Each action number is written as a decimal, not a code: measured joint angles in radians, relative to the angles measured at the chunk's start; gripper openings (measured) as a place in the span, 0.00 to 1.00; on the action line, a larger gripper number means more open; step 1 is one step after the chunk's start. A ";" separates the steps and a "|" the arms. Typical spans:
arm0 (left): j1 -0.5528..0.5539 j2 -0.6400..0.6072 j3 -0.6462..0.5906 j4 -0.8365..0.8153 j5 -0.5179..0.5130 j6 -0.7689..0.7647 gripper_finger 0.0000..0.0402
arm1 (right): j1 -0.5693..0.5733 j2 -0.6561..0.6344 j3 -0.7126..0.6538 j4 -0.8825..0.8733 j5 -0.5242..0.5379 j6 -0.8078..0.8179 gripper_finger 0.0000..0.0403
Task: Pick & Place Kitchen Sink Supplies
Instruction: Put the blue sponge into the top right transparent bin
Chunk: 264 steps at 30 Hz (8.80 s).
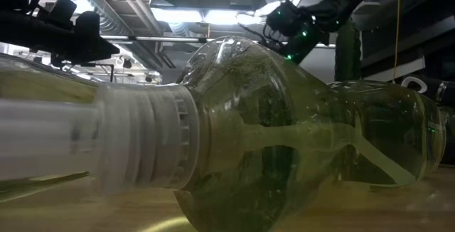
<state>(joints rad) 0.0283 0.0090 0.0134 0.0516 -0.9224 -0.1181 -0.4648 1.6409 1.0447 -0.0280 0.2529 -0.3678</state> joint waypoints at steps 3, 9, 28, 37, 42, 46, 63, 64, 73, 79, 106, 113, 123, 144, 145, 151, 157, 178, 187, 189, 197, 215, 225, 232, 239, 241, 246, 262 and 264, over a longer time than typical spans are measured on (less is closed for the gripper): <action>0.000 0.000 0.000 0.000 0.000 0.000 0.45 | 0.040 0.000 0.033 0.001 -0.014 -0.026 0.45; 0.000 0.000 0.000 0.000 0.000 0.000 0.45 | 0.136 0.000 0.061 0.009 -0.095 -0.127 0.45; 0.000 0.000 0.000 0.000 0.000 0.000 0.45 | 0.243 0.138 0.198 -0.106 -0.147 -0.220 0.45; 0.000 0.000 0.000 0.000 0.000 0.000 0.45 | 0.243 0.352 0.399 -0.280 -0.106 -0.263 0.45; 0.000 0.000 0.000 0.000 0.000 0.000 0.45 | 0.243 0.447 0.445 -0.306 -0.103 -0.279 0.45; 0.000 0.000 0.000 0.000 0.000 0.000 0.45 | 0.243 0.504 0.461 -0.294 -0.028 -0.318 0.45; 0.000 0.000 0.000 0.000 0.000 0.000 0.45 | 0.242 0.547 0.471 -0.268 0.020 -0.318 0.05; 0.000 0.000 0.000 0.000 0.000 0.000 0.45 | 0.241 0.547 0.471 -0.266 0.020 -0.317 0.03; 0.000 0.000 0.000 0.000 0.000 0.000 0.45 | 0.239 0.528 0.468 -0.288 -0.017 -0.249 0.02; 0.000 0.000 0.000 0.000 0.000 0.000 0.45 | 0.236 0.435 0.465 -0.327 -0.113 -0.187 0.02; 0.000 0.000 0.000 0.000 0.000 0.000 0.45 | 0.062 0.066 0.468 -0.608 -0.141 0.009 0.02; 0.000 0.000 0.000 0.000 0.000 0.000 0.45 | -0.002 0.065 0.414 -0.558 -0.149 0.047 0.02; 0.000 0.000 0.000 0.000 0.000 0.000 0.45 | -0.030 0.066 0.220 -0.450 -0.138 0.116 0.02; 0.000 0.000 0.000 0.000 0.000 0.000 0.45 | -0.030 0.066 0.116 -0.358 -0.169 0.130 0.28; 0.000 0.000 0.000 0.000 0.000 0.000 0.45 | -0.030 0.066 0.116 -0.358 -0.169 0.133 0.31; 0.000 0.000 0.000 0.000 0.000 0.000 0.45 | -0.023 0.066 0.148 -0.374 -0.167 0.150 0.48; 0.000 0.000 0.000 0.000 0.000 0.000 0.45 | 0.018 0.066 0.223 -0.388 -0.166 0.159 0.52; 0.000 0.000 0.000 0.000 0.000 0.000 0.45 | 0.402 0.099 0.243 -0.174 -0.334 -0.167 0.52; 0.000 0.000 0.000 0.000 0.000 0.000 0.45 | 0.445 0.255 0.241 -0.022 -0.333 -0.269 0.52; 0.000 0.000 0.000 0.000 0.000 0.000 0.45 | 0.445 0.298 0.241 0.025 -0.329 -0.269 0.52; 0.000 0.000 0.000 0.000 0.000 0.000 0.45 | 0.433 0.468 0.367 -0.024 -0.193 -0.305 0.52; 0.000 0.000 0.000 0.000 0.000 0.000 0.45 | 0.382 0.602 0.635 -0.383 -0.157 -0.286 0.38; 0.000 0.000 0.000 0.000 0.000 0.000 0.45 | 0.356 0.602 0.637 -0.446 -0.189 -0.247 0.17; 0.000 0.000 0.000 0.000 0.000 0.000 0.45 | 0.354 0.598 0.639 -0.526 -0.195 -0.170 0.03; 0.000 0.000 0.000 -0.001 0.000 0.000 0.45 | 0.335 0.544 0.631 -0.622 -0.208 -0.088 0.01; 0.000 0.000 0.000 -0.001 0.000 0.000 0.45 | 0.322 0.518 0.631 -0.645 -0.207 -0.079 0.01; 0.000 0.000 0.000 -0.002 0.001 0.000 0.45 | 0.294 0.431 0.633 -0.674 -0.229 -0.063 0.01; 0.000 0.000 0.000 -0.003 0.000 0.000 0.45 | 0.278 0.217 0.634 -0.779 -0.293 -0.066 0.01; 0.000 0.000 0.000 -0.003 0.000 0.000 0.45 | 0.278 0.204 0.634 -0.805 -0.341 -0.076 0.01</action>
<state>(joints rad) 0.0282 0.0090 0.0132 0.0490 -0.9222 -0.1181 -0.1864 1.8447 1.6783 -0.8330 -0.0878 -0.4440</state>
